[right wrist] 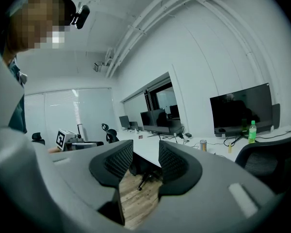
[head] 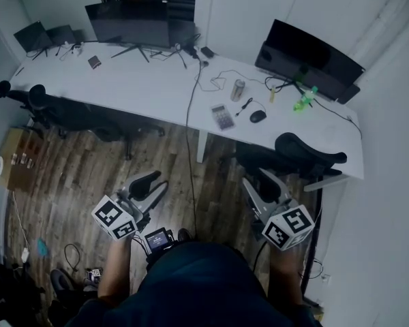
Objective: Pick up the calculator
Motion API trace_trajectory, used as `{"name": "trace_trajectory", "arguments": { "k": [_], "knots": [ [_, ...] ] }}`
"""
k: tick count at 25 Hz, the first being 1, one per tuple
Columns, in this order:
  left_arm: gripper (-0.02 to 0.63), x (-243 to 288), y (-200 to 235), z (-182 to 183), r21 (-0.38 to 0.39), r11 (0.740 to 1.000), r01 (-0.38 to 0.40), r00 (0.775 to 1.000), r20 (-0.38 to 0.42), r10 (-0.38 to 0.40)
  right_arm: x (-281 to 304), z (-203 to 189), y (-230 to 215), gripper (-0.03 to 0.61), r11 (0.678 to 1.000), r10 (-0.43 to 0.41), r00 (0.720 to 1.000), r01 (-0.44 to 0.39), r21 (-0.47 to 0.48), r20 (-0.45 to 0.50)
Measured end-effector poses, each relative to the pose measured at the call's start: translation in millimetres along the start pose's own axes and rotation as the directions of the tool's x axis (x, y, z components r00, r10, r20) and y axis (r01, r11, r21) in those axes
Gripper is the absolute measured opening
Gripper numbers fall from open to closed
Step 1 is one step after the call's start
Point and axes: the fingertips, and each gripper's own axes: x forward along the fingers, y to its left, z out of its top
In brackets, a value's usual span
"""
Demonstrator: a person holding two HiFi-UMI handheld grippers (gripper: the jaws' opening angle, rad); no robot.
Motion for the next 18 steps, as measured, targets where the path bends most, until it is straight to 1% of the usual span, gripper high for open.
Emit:
{"name": "trace_trajectory", "arguments": {
  "k": [6,13,18],
  "knots": [
    [0.130,-16,19,1,-0.012,1.000,-0.004,1.000,0.014,0.004,17,4,14,0.147,1.000,-0.009,1.000,0.009,-0.007,-0.001],
    [0.130,-29,30,-2,-0.030,1.000,0.001,1.000,0.031,0.000,25,5,27,0.147,1.000,-0.022,1.000,0.022,-0.015,-0.004],
    [0.130,-28,37,-6,-0.053,0.999,0.004,0.999,0.037,-0.002,30,3,24,0.147,0.999,-0.035,0.999,0.035,-0.012,-0.026]
  ]
}}
